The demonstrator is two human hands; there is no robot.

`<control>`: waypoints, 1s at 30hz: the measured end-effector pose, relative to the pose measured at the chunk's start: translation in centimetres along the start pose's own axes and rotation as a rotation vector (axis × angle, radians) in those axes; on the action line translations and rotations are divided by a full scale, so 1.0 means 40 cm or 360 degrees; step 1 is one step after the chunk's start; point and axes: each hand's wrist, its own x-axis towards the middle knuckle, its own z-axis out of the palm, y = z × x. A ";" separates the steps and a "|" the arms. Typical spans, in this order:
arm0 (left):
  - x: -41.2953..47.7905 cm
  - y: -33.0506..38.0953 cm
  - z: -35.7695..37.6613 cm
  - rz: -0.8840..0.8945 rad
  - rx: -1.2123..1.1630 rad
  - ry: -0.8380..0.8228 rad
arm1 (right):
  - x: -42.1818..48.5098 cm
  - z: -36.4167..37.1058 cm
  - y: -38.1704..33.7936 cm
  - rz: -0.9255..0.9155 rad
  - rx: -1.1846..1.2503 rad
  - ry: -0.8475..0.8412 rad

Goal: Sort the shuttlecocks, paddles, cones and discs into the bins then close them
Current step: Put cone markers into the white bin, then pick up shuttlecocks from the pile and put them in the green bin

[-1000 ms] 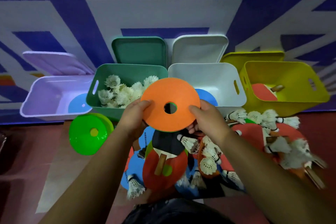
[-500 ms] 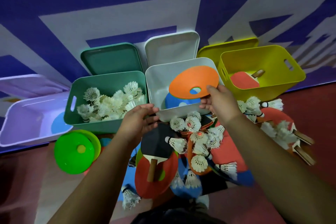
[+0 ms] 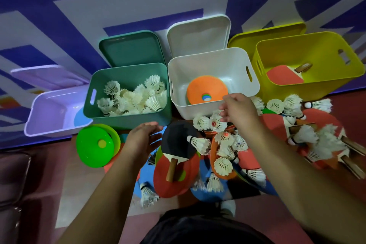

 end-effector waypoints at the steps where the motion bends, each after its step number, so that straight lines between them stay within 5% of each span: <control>1: -0.006 -0.007 0.004 -0.0002 0.0015 -0.0004 | -0.012 -0.001 0.005 -0.0056 -0.0079 -0.0013; 8: -0.061 -0.071 0.062 0.0093 0.0343 -0.0101 | -0.036 -0.023 0.075 -0.0361 -0.0814 -0.0016; 19: -0.123 -0.179 0.218 0.0376 0.1877 -0.0689 | -0.023 -0.058 0.169 -0.0314 -0.1291 -0.0329; 25: -0.122 -0.201 0.219 0.0342 0.2039 -0.0600 | -0.033 -0.067 0.168 -0.0291 -0.1368 -0.0352; 30: -0.133 -0.208 0.183 0.0538 0.1793 -0.0232 | -0.047 -0.064 0.163 -0.0388 -0.1314 -0.0294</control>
